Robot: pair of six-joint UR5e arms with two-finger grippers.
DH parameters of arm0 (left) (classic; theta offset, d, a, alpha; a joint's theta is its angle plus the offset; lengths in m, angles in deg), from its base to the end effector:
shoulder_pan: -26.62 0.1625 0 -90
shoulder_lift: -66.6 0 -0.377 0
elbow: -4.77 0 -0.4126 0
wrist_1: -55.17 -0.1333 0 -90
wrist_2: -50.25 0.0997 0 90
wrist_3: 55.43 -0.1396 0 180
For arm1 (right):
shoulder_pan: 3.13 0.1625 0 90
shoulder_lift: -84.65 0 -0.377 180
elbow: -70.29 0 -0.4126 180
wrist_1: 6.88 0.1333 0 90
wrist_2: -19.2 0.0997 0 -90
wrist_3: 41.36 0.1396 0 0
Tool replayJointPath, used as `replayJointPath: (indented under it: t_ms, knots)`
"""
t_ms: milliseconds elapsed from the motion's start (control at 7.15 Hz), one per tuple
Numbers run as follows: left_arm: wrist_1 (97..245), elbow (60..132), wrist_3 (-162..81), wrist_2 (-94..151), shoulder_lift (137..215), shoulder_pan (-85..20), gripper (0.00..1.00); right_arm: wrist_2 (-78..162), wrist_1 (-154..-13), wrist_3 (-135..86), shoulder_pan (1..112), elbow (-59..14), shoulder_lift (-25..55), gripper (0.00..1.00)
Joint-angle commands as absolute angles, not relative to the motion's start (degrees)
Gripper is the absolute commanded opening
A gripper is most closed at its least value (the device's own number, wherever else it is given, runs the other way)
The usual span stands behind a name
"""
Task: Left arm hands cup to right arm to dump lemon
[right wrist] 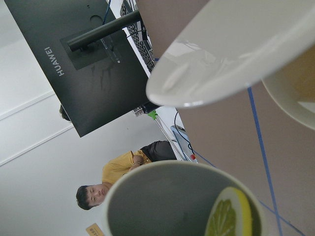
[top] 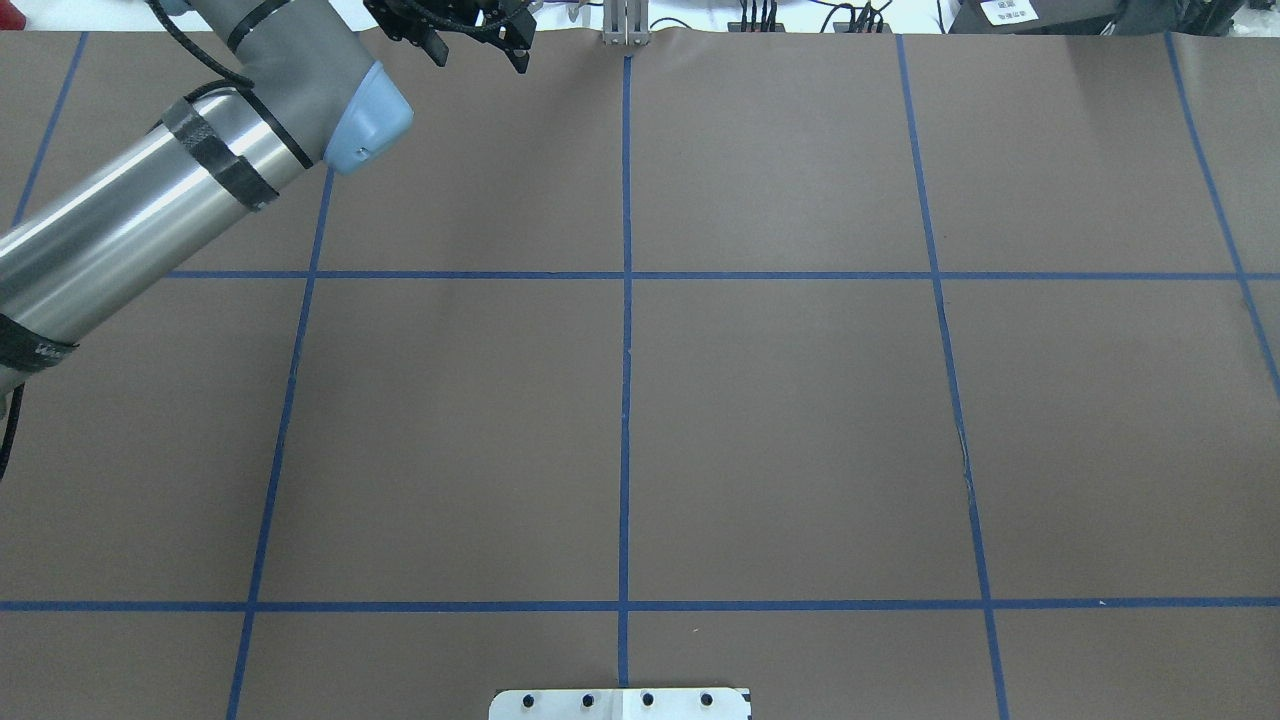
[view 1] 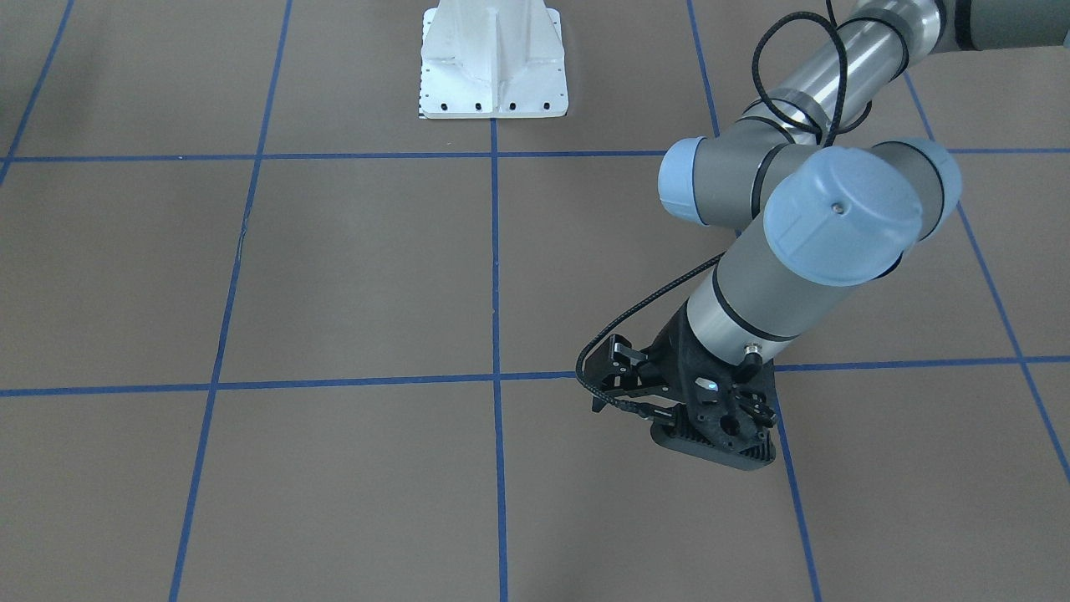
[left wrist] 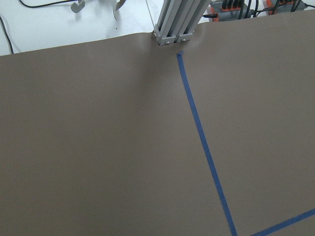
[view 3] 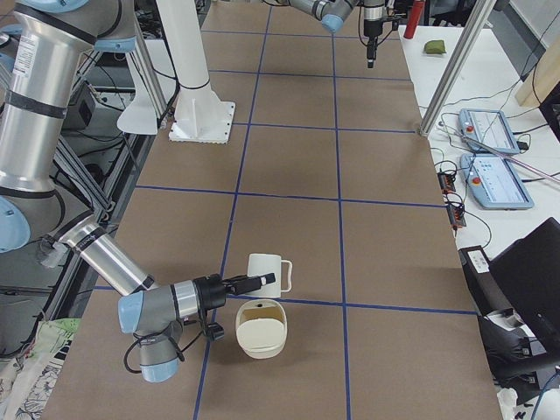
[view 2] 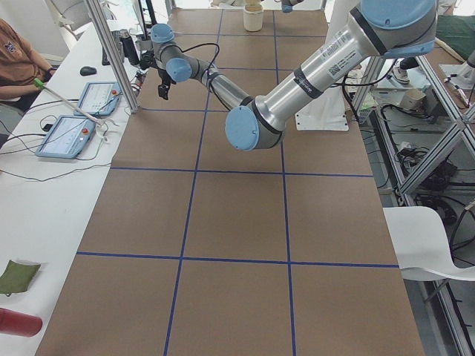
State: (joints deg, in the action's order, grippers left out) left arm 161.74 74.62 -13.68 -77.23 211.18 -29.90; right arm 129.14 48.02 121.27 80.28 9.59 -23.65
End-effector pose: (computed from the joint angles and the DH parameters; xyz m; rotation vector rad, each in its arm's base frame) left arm 0.3990 -0.6909 0.1399 0.3061 1.0035 0.1600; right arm 0.0533 -0.2853 0.7096 -0.1202 -2.0207 1.6492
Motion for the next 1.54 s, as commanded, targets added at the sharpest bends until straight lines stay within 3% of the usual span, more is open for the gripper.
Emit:
replayJointPath:
  t_ms: [0,1399]
  knots:
    - [161.70,74.64,-13.68,-77.19,211.27,-29.98,1.00,129.15,48.05,127.71,80.28,9.64,-22.58,0.20]
    - [160.47,74.55,-13.68,-77.19,211.53,-29.89,1.00,128.10,54.73,133.73,80.28,12.29,-22.67,0.22]
